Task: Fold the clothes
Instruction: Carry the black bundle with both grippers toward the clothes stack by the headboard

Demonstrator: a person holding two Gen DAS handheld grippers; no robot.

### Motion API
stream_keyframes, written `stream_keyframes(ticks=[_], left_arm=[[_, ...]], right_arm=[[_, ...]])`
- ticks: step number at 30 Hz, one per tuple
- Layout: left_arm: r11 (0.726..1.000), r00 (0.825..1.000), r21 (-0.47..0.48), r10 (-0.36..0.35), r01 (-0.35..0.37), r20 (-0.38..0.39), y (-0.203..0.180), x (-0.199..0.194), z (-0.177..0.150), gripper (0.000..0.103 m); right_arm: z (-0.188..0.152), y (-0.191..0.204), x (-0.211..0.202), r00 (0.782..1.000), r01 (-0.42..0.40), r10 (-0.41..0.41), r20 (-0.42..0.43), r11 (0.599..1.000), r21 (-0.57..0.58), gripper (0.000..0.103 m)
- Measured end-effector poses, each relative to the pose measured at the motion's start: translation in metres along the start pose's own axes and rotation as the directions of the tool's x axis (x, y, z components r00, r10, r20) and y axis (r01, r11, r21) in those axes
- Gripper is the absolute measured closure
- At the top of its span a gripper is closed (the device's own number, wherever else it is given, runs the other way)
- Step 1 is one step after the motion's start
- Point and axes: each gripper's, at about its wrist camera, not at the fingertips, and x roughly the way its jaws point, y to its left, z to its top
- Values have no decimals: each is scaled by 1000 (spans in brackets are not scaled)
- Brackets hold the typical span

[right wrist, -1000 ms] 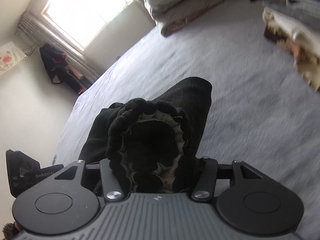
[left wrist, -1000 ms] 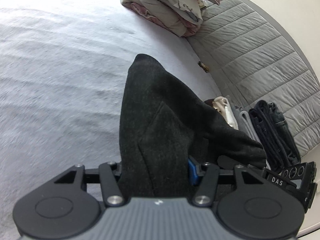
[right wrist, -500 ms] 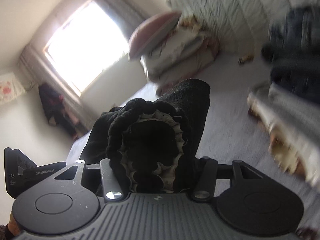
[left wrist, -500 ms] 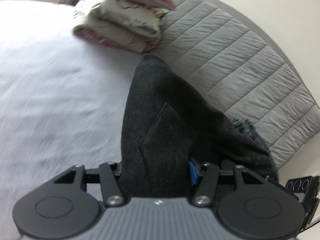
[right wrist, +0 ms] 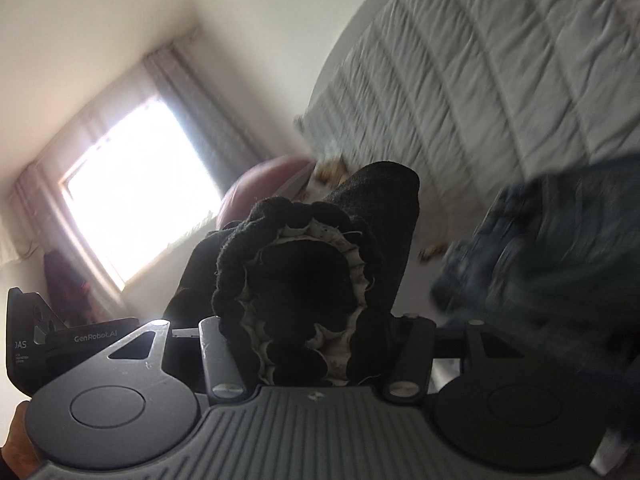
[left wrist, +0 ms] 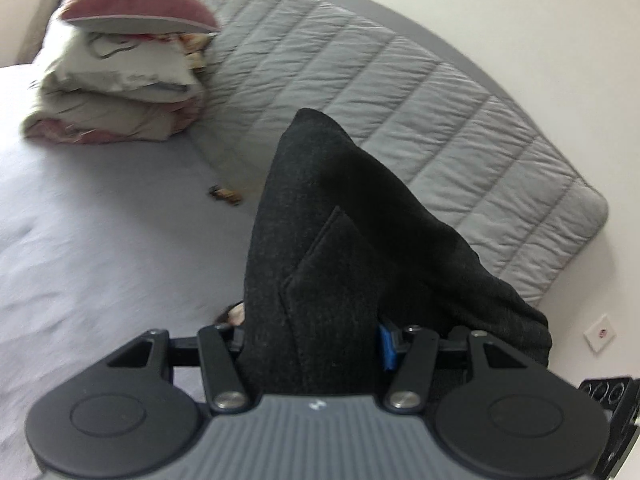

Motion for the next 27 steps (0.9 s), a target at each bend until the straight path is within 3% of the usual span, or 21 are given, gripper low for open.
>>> stream_keyframes(ticks=[9, 16, 22, 27], left_arm=[[976, 994, 195, -92, 101, -53, -86, 55, 37, 47], [931, 980, 311, -164, 192, -116, -142, 96, 56, 47], [891, 960, 365, -219, 270, -176, -167, 132, 57, 47], [865, 948, 397, -238, 306, -212, -179, 162, 59, 47]], right_arm=[[32, -44, -43, 977, 79, -96, 192, 992, 93, 47], [52, -78, -73, 934, 129, -185, 307, 973, 193, 45], [63, -99, -93, 897, 171, -257, 359, 952, 254, 45], [60, -117, -79, 885, 193, -295, 359, 936, 293, 44]])
